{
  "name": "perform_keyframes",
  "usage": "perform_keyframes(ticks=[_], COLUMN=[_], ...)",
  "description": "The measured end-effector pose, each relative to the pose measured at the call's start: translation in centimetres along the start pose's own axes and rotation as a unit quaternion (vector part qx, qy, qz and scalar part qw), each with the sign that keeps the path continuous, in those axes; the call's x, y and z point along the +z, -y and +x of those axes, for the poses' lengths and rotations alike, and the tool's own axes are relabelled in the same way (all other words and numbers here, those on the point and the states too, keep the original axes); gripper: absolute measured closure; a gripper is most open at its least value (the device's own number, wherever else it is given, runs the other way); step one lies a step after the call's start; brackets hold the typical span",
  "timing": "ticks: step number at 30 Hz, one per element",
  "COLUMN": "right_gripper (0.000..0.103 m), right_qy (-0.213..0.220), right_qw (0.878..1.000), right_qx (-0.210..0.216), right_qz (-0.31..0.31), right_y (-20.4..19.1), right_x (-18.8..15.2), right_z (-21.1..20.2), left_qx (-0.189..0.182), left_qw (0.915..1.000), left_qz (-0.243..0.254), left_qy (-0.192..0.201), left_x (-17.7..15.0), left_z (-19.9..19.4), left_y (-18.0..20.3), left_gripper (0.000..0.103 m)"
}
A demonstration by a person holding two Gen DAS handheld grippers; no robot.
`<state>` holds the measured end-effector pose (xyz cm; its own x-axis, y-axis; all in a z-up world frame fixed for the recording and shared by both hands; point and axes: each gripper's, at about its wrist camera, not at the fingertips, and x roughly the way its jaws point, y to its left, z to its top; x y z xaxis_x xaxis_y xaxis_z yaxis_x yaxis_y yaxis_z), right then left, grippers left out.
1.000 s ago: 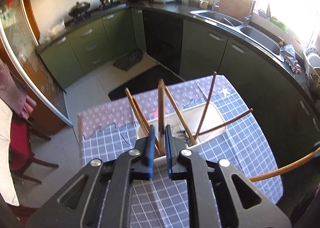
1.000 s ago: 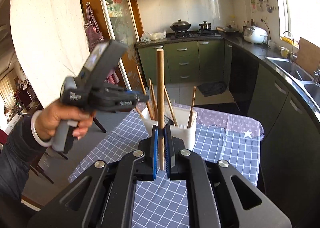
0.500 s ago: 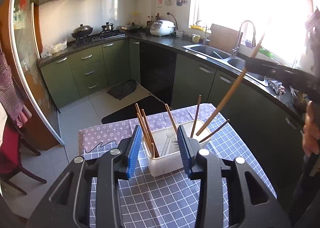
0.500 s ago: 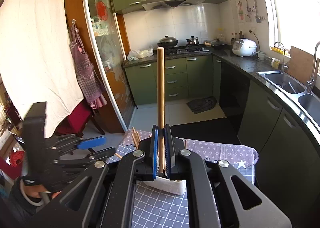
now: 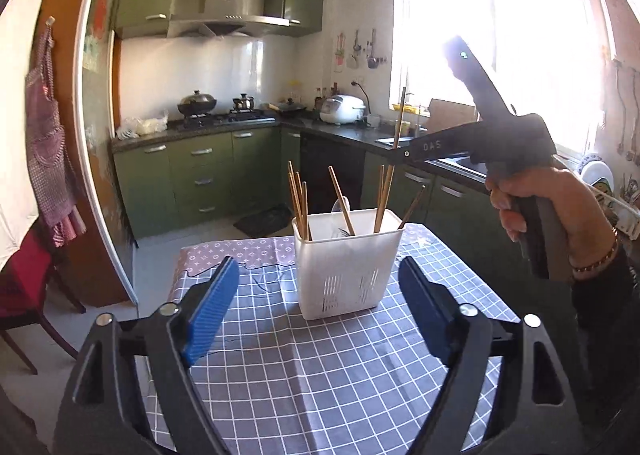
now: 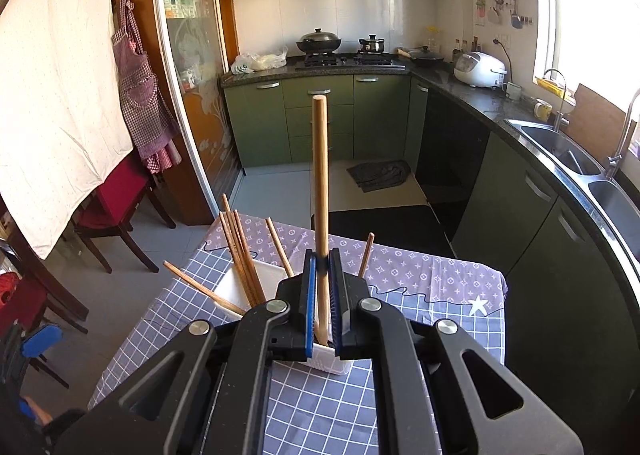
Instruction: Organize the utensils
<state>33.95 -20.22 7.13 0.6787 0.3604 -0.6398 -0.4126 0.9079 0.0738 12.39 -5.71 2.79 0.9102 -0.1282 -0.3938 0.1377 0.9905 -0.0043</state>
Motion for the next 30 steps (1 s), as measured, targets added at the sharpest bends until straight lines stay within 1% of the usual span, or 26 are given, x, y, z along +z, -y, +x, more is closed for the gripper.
perform_keyframes(ticks=[1, 2, 4, 6, 8, 10, 16, 19, 21, 23, 24, 25, 27, 29, 30], right_gripper=[0.096, 0.096, 0.096, 0.096, 0.096, 0.096, 0.095, 0.09, 0.09, 0.09, 0.087, 0.082, 0.076, 0.075, 0.073], right_qy=[-0.004, -0.007, -0.014, -0.019, -0.023, -0.024, -0.03, -0.03, -0.024, -0.006, 0.005, 0.019, 0.04, 0.048, 0.048], right_qw=[1.0, 1.0, 1.0, 1.0, 1.0, 1.0, 1.0, 1.0, 1.0, 1.0, 1.0, 1.0, 0.999, 0.998, 0.998], right_qx=[0.0, 0.001, 0.002, 0.003, 0.007, 0.008, 0.007, 0.007, 0.008, 0.018, 0.022, 0.024, 0.028, 0.037, 0.038], right_qz=[-0.002, -0.003, -0.003, -0.004, -0.004, -0.003, -0.004, -0.004, -0.002, -0.003, -0.003, -0.004, -0.005, -0.001, 0.002], right_y=[-0.1, -0.2, -0.3, -0.5, -0.7, -0.7, -0.8, -0.9, -0.8, -1.0, -1.2, -1.4, -1.7, -1.9, -2.0], right_x=[-0.3, -0.6, -1.3, -1.9, -2.6, -3.0, -3.5, -3.9, -3.9, -4.2, -4.4, -4.8, -6.0, -7.7, -8.7], right_z=[0.5, 0.9, 1.8, 2.5, 2.9, 3.2, 3.7, 3.4, 2.4, 0.6, -0.6, -1.8, -3.9, -5.4, -5.9], left_qx=[0.015, 0.022, 0.025, 0.017, 0.016, 0.02, 0.01, 0.008, 0.008, 0.008, 0.008, 0.008, 0.009, 0.008, 0.009], left_qw=[0.9999, 0.9997, 0.9991, 0.9985, 0.998, 0.9975, 0.9973, 0.9973, 0.9973, 0.9974, 0.9975, 0.9975, 0.9975, 0.9975, 0.9975], left_qz=[-0.002, -0.01, -0.033, -0.049, -0.046, -0.042, -0.033, -0.033, -0.034, -0.034, -0.034, -0.033, -0.033, -0.033, -0.032], left_qy=[0.007, 0.009, 0.003, -0.018, -0.041, -0.053, -0.064, -0.065, -0.065, -0.063, -0.062, -0.062, -0.062, -0.062, -0.062], left_x=[-0.9, -1.6, -3.2, -4.3, -5.4, -6.2, -7.4, -7.3, -7.3, -7.3, -7.3, -7.3, -7.4, -7.6, -7.7], left_z=[-0.2, -0.2, 0.1, 1.0, 1.8, 1.9, 1.6, 1.3, 1.2, 1.1, 1.1, 1.0, 0.9, 0.8, 0.7], left_y=[0.4, 0.8, 1.0, 1.0, 1.2, 1.7, 2.7, 3.0, 3.1, 3.1, 3.1, 3.2, 3.1, 3.1, 3.1], left_gripper=[0.014, 0.011, 0.008, 0.008, 0.008, 0.008, 0.008, 0.007, 0.007, 0.007, 0.007, 0.007, 0.007, 0.007, 0.007])
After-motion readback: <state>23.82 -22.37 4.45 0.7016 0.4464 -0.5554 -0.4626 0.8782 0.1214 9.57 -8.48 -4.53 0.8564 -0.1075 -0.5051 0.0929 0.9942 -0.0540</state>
